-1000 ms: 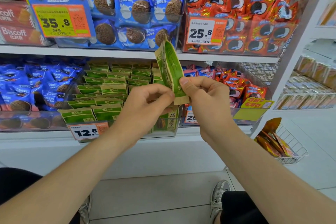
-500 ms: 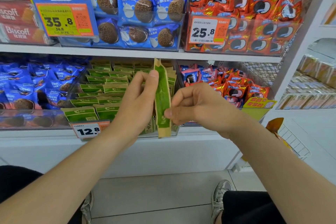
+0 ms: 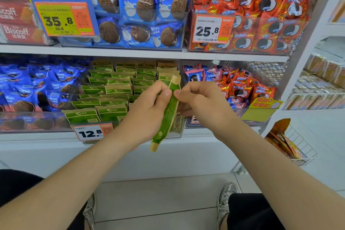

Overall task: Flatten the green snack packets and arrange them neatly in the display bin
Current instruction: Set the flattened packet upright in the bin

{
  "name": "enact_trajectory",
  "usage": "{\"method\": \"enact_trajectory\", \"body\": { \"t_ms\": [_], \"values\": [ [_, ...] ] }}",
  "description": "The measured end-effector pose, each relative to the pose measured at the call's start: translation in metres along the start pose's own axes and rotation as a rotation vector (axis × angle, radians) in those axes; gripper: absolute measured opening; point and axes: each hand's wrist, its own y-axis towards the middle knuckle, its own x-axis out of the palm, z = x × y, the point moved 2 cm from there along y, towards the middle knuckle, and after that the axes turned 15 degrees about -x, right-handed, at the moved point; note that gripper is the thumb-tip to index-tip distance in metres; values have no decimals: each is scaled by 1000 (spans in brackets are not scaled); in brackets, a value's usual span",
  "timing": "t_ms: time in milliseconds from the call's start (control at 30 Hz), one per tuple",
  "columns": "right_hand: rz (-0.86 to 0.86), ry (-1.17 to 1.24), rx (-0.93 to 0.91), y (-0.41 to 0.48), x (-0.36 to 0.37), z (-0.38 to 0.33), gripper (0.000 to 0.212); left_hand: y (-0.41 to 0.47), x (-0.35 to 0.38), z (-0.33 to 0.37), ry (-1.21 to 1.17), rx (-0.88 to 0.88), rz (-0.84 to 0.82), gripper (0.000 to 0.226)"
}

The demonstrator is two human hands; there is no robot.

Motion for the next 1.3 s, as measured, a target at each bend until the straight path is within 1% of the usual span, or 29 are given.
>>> {"method": "enact_trajectory", "body": {
  "t_ms": [100,167,267,333,400,433,467,500,533,567,600,633,700,733,800,867,933,1000,1067,1133,1200,1267,1300],
  "values": [
    [-5,-104,3,0,-3,9,27,-3,1,-1,115,52,-30,24],
    [-12,-197,-20,-1,-3,13,26,-6,3,-3,123,52,-49,21],
    [-37,-369,-134,-1,-4,13,24,-9,6,-5,128,70,-60,19],
    [-99,-338,-183,-1,-8,14,22,-9,3,-5,150,72,-58,18],
    [-178,-216,-179,0,-14,15,13,-8,-3,-7,187,47,-65,17],
    [-189,-158,-170,0,-17,15,13,-7,-6,-8,200,34,-76,16],
    [-168,-134,-175,1,-21,17,31,-6,-9,-9,210,27,-91,16],
    [-138,-174,-212,2,-23,16,49,-6,-11,-10,223,33,-106,15],
    [-126,-264,-262,3,-25,16,57,-7,-11,-9,243,51,-118,15],
    [-142,-350,-321,4,-25,14,54,-9,-11,-9,265,73,-125,16],
    [-193,-402,-350,3,-24,13,45,-10,-11,-9,278,82,-129,17],
    [-250,-411,-325,3,-25,13,37,-11,-10,-10,281,74,-137,17],
    [-352,-297,-218,3,-25,15,25,-13,-11,-11,268,43,-147,15],
    [-378,-239,-192,4,-26,17,19,-13,-11,-10,256,28,-142,14],
    [-351,-257,-233,6,-26,20,15,-11,-15,-8,226,-20,-146,21],
    [-271,-331,-296,8,-26,20,17,-10,-18,-5,236,-75,-195,32],
    [-203,-350,-338,11,-28,20,17,-8,-22,-3,238,-109,-251,31],
    [-152,-348,-369,13,-28,21,17,-4,-26,-2,233,-116,-266,27],
    [-88,-329,-362,16,-27,21,17,2,-28,-2,287,-68,-218,29],
    [-22,-330,-349,17,-24,20,18,4,-25,-3,332,22,-103,34],
    [5,-375,-375,18,-23,20,21,4,-20,-6,334,109,16,36],
    [-19,-491,-462,18,-24,21,21,3,-14,-7,312,132,43,35],
    [-29,-565,-523,18,-24,22,21,4,-13,-7,295,107,6,35]
  ]
}}
